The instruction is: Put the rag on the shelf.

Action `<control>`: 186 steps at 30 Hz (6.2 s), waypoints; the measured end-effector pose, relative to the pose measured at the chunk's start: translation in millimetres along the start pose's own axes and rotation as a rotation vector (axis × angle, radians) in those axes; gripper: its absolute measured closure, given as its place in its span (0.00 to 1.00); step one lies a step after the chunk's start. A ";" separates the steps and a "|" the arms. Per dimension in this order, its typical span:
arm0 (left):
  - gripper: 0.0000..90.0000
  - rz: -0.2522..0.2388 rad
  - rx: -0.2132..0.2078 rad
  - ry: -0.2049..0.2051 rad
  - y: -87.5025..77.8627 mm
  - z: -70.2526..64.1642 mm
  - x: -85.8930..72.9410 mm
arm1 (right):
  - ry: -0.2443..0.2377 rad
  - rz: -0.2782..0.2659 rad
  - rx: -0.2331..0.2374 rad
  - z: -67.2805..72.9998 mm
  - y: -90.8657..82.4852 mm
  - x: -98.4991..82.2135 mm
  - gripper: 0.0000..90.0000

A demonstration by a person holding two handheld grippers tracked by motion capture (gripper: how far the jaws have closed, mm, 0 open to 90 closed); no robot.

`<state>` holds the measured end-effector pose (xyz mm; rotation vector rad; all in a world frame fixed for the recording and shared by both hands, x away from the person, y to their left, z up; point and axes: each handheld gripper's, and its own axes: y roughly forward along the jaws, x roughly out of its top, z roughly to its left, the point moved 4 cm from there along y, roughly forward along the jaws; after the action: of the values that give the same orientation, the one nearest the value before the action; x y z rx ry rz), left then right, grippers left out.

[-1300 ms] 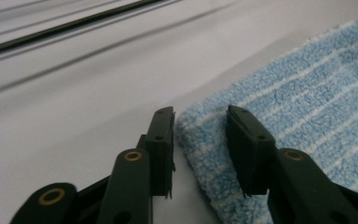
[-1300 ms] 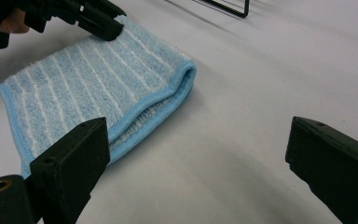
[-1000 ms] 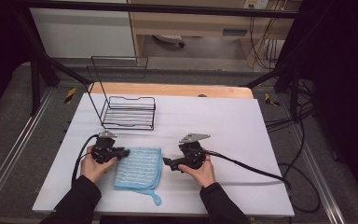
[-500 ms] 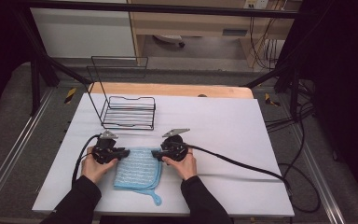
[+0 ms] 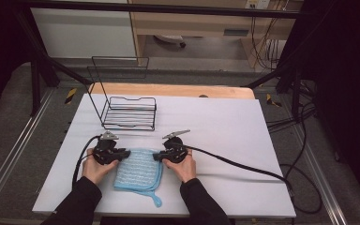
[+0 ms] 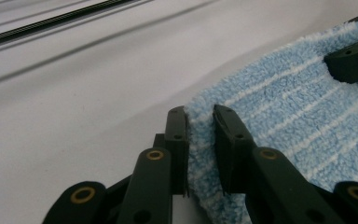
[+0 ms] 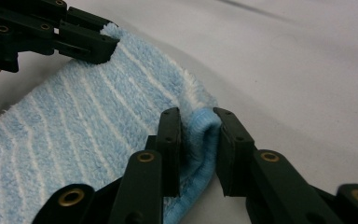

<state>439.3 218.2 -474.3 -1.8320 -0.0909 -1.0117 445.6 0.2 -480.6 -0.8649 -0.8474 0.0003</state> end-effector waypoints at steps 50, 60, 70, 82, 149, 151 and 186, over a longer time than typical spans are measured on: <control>0.91 -0.254 -0.074 0.033 -65.5 -21.0 16.7 | -0.086 -0.222 0.037 30.7 -59.1 16.6 0.90; 0.91 -0.335 -0.071 0.047 -82.9 -28.5 25.8 | -0.108 -0.294 0.047 35.4 -74.6 24.3 0.90; 0.91 -0.393 -0.054 0.062 -98.0 -33.8 35.3 | -0.159 -0.341 0.031 42.5 -88.8 35.7 0.90; 0.91 -0.492 -0.043 0.071 -118.3 -35.6 53.0 | -0.208 -0.418 0.016 53.2 -107.6 55.6 0.90; 0.91 -0.987 0.015 0.034 -209.5 -20.6 142.7 | -0.427 -0.807 -0.115 119.9 -174.4 171.4 0.91; 0.91 -0.995 0.019 0.033 -212.3 -19.3 146.0 | -0.425 -0.812 -0.113 121.6 -175.4 175.5 0.91; 0.91 -1.088 0.066 -0.007 -245.1 12.6 189.4 | -0.542 -0.849 -0.166 144.6 -181.4 244.6 0.91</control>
<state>453.0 281.7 -171.2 -1.6854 -1.2047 -1.6816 459.3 54.7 -148.2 -0.6033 -1.6953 -0.6074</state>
